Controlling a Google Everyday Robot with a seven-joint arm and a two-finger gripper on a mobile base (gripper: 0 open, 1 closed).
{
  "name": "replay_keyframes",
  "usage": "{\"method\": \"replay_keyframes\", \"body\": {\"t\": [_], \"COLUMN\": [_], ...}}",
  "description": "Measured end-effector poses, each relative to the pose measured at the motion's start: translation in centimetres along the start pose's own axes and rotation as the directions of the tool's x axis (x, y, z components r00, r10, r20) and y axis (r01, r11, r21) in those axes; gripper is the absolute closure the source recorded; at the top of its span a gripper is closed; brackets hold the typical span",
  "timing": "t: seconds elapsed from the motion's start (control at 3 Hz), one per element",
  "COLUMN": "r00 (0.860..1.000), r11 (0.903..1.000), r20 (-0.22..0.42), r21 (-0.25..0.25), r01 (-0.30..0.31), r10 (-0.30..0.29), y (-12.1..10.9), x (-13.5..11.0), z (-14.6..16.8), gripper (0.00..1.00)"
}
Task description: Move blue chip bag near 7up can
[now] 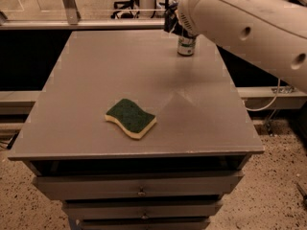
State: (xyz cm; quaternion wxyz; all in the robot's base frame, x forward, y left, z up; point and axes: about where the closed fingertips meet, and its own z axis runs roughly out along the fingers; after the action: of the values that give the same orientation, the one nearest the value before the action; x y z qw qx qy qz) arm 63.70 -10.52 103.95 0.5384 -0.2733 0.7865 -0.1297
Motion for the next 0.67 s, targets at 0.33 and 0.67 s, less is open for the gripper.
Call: {"method": "replay_keyframes", "body": {"t": [0.33,0.67], "r00": [0.998,0.990], "r11": [0.9988,0.9938], "r20": [-0.044,-0.082], "r21": [0.016,0.005], "r01": [-0.047,-0.111], "r10": [0.048,0.111], "y": [-1.3,-2.0], "x": [3.1,6.9], "z": [0.2,1.5], "gripper": [1.00,1.00]}}
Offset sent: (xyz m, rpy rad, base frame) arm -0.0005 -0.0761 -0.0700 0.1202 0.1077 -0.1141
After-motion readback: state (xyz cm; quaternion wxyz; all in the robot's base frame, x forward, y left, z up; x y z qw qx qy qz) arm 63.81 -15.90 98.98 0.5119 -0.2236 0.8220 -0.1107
